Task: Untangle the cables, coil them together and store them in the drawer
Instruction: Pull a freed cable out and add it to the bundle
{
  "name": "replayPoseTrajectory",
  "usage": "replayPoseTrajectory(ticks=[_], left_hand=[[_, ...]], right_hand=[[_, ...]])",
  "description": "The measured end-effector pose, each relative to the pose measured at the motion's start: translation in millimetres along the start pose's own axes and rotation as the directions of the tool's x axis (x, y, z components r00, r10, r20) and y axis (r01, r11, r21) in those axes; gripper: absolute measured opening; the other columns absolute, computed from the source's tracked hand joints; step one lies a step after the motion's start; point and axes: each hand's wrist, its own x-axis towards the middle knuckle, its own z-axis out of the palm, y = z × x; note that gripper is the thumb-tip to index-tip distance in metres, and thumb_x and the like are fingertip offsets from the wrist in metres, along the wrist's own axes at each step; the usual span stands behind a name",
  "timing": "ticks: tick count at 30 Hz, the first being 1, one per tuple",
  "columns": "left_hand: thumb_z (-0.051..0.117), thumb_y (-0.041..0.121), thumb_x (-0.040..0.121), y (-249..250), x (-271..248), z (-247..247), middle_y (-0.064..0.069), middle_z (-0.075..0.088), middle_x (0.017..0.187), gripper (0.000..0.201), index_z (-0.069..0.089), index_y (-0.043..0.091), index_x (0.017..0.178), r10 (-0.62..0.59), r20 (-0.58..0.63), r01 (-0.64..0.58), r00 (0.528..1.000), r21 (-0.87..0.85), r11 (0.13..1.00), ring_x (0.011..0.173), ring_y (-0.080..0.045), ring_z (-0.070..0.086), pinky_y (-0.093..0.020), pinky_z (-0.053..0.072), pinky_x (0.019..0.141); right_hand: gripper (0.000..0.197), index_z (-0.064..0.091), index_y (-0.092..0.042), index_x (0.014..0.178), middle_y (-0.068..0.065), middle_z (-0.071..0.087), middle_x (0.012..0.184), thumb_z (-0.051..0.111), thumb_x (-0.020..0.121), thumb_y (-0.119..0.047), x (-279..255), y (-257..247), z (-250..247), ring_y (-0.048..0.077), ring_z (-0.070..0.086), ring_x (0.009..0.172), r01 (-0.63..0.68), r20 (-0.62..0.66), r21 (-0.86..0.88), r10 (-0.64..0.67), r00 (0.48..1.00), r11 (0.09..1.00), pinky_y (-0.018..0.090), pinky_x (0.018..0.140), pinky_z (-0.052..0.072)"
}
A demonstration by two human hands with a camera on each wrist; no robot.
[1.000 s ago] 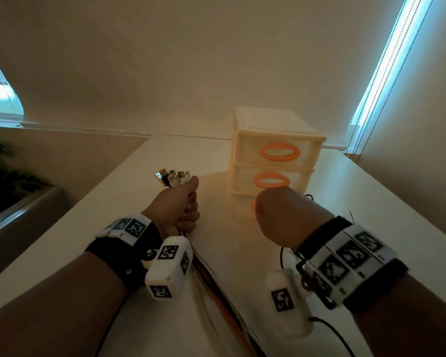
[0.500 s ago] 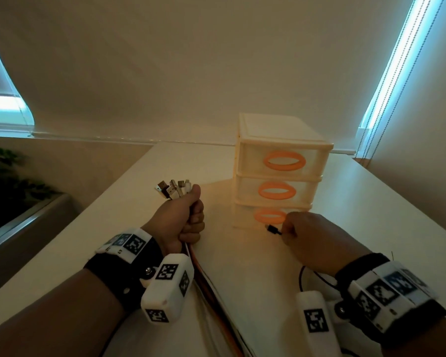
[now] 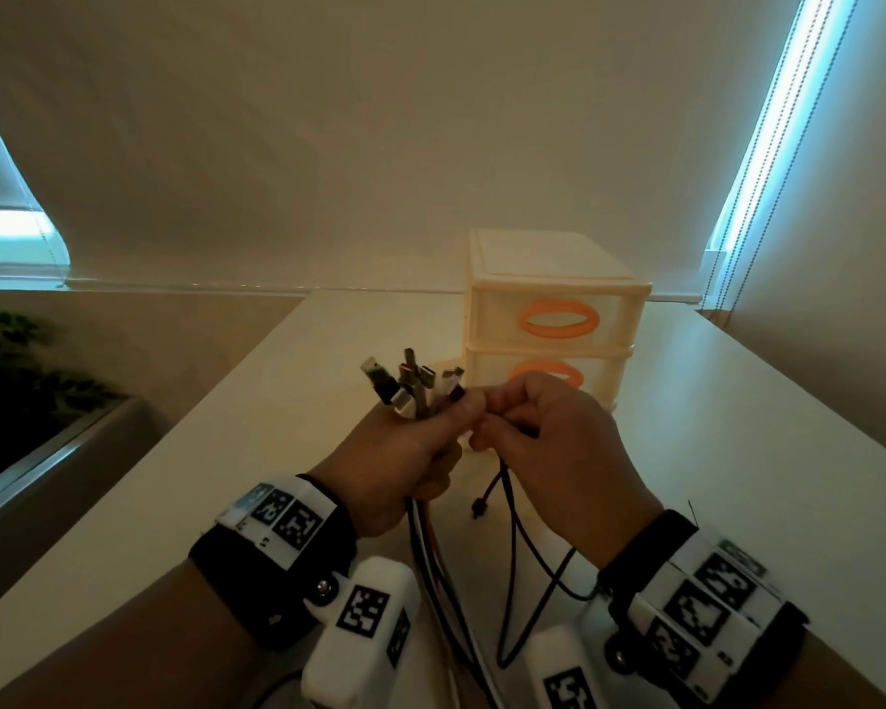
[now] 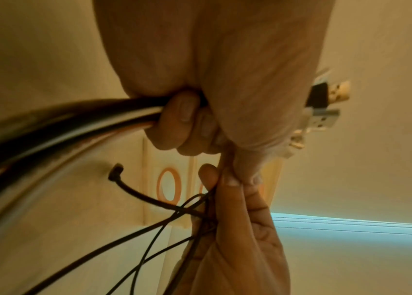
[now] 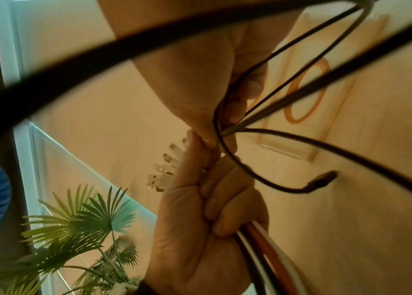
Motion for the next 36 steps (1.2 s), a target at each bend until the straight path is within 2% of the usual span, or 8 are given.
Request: replayPoseTrajectory(ticks=[9,15,18,21,26,29,32,36], left_hand=[[0.048,0.035,0.105,3.4,6.3,-10.7,0.000,0.020,0.057,0.038,0.060,0.003,0.087,0.018,-0.233,-0.042,0.972,-0.095,0.995,0.044,-0.010,0.017,-0.021,0.019,0.037],[0.048,0.035,0.106,1.5,4.0,-6.2,0.001,0.019,0.057,0.039,0.059,0.002,0.088,0.037,-0.238,-0.061,0.971,-0.095,0.994,0.045,-0.011,0.016,-0.021,0.021,0.038],[0.047,0.035,0.106,1.7,4.1,-1.9,0.001,0.019,0.055,0.039,0.060,0.002,0.089,0.060,-0.226,-0.084,0.972,-0.100,0.991,0.044,-0.010,0.016,-0.022,0.019,0.039],[0.048,0.035,0.105,5.2,2.0,0.1,-0.001,0.020,0.056,0.038,0.060,0.005,0.086,0.092,-0.250,-0.117,0.964,-0.090,0.989,0.044,-0.010,0.018,-0.023,0.019,0.041],[0.048,0.036,0.104,13.6,-0.1,-7.9,-0.003,0.048,0.066,0.041,0.061,0.010,0.076,0.077,-0.358,-0.137,0.930,-0.146,0.980,0.061,-0.016,0.049,-0.028,0.046,0.058],[0.044,0.039,0.104,16.4,0.8,-9.0,-0.011,0.070,0.091,0.044,0.052,0.011,0.071,0.012,-0.265,-0.132,0.964,-0.440,0.888,0.096,-0.026,0.071,-0.040,0.058,0.089],[0.042,0.041,0.104,22.9,-2.4,-6.6,-0.008,0.064,0.072,0.047,0.048,0.013,0.067,-0.005,-0.162,-0.097,0.987,-0.612,0.785,0.073,-0.023,0.072,-0.034,0.062,0.066],[0.048,0.039,0.103,24.7,-11.7,-10.6,-0.001,0.048,0.057,0.041,0.045,0.016,0.069,-0.051,0.161,0.117,0.986,-0.435,0.893,0.040,-0.013,0.045,-0.024,0.041,0.043]], right_hand=[[0.018,0.061,-0.034,0.078,-0.013,0.067,0.075,0.079,0.082,-0.037,2.2,8.6,-24.6,-0.001,0.061,0.072,0.016,0.192,-0.322,0.049,0.980,0.947,0.014,0.061,0.047],[0.007,0.066,-0.034,0.095,-0.018,0.059,0.098,0.069,0.090,-0.037,8.6,2.9,-58.3,0.008,0.058,0.098,0.034,0.158,-0.699,0.108,0.982,0.715,0.036,0.093,0.051],[0.029,0.060,-0.027,0.121,-0.013,0.064,0.110,0.067,0.093,-0.033,2.6,-18.0,-31.9,0.003,0.062,0.100,0.079,0.054,-0.360,-0.064,0.996,0.930,0.020,0.086,0.052],[0.037,0.049,-0.029,0.128,-0.005,0.074,0.104,0.064,0.095,-0.038,-7.0,-26.0,5.1,0.002,0.070,0.090,-0.140,0.364,-0.122,0.176,0.915,0.983,0.019,0.078,0.057],[0.022,0.070,-0.023,0.090,-0.004,0.068,0.071,0.054,0.102,-0.033,-3.2,-7.9,-3.6,-0.003,0.059,0.056,-0.153,0.530,-0.190,0.232,0.816,0.970,0.013,0.058,0.045],[0.028,0.071,-0.021,0.082,-0.008,0.066,0.071,0.055,0.101,-0.034,1.5,7.2,-23.8,-0.004,0.057,0.059,-0.090,0.568,-0.362,0.296,0.768,0.928,0.014,0.062,0.046],[0.027,0.070,-0.018,0.080,-0.008,0.069,0.068,0.057,0.100,-0.030,8.1,25.0,-40.7,-0.003,0.057,0.058,-0.142,0.483,-0.451,0.374,0.792,0.881,0.014,0.063,0.047],[0.019,0.072,-0.009,0.088,0.002,0.078,0.077,0.059,0.099,-0.018,14.1,19.8,-53.9,0.004,0.064,0.061,-0.409,0.362,-0.127,0.426,0.829,0.904,0.010,0.054,0.045]])
